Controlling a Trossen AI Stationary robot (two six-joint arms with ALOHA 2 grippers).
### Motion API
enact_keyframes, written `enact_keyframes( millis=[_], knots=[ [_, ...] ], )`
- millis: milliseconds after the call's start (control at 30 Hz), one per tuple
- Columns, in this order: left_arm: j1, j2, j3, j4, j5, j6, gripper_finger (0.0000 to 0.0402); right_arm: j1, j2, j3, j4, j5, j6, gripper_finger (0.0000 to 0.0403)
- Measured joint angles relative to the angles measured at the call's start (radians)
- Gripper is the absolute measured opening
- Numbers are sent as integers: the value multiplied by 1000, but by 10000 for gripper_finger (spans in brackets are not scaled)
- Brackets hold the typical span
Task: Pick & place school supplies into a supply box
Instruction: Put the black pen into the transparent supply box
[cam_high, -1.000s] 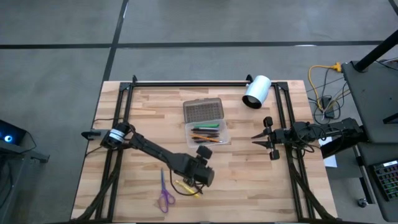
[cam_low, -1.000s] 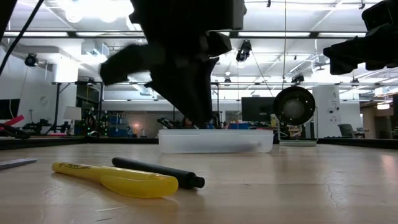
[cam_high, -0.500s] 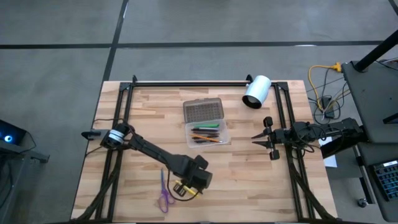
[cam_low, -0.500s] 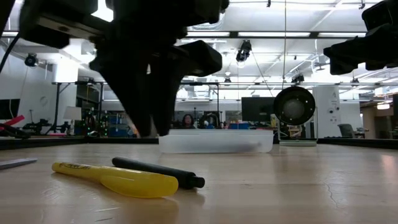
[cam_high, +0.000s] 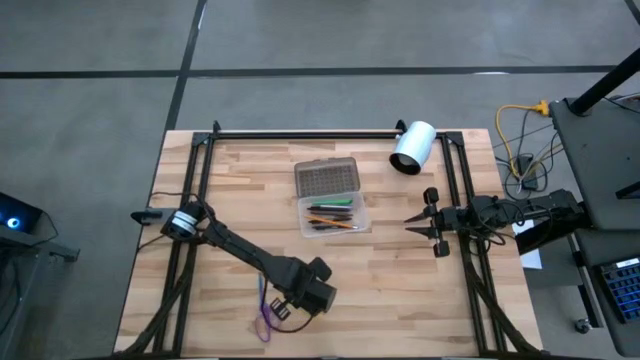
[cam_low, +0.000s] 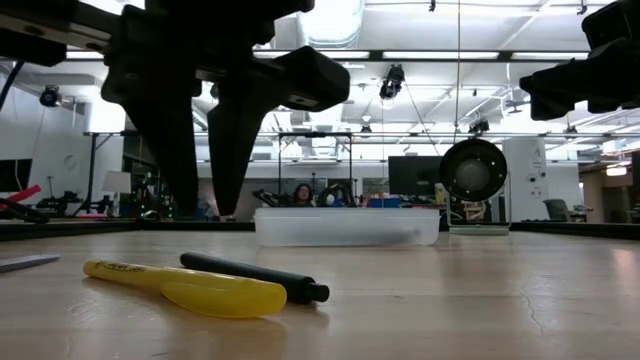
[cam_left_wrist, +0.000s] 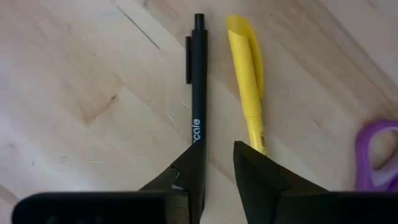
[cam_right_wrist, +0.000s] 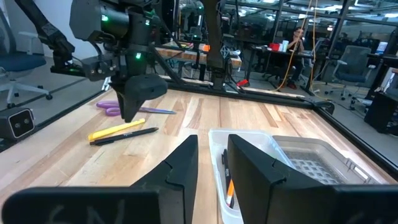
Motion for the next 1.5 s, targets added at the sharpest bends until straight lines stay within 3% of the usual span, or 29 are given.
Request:
enact_keyframes(
  millis=[333, 1500],
  knots=[
    [1, 2, -1, 5, -1, 33, 69, 0, 0, 0, 0, 0, 0, 68],
    [37, 5, -96, 70, -10, 70, 69, 0, 0, 0, 0, 0, 0, 80]
  ],
)
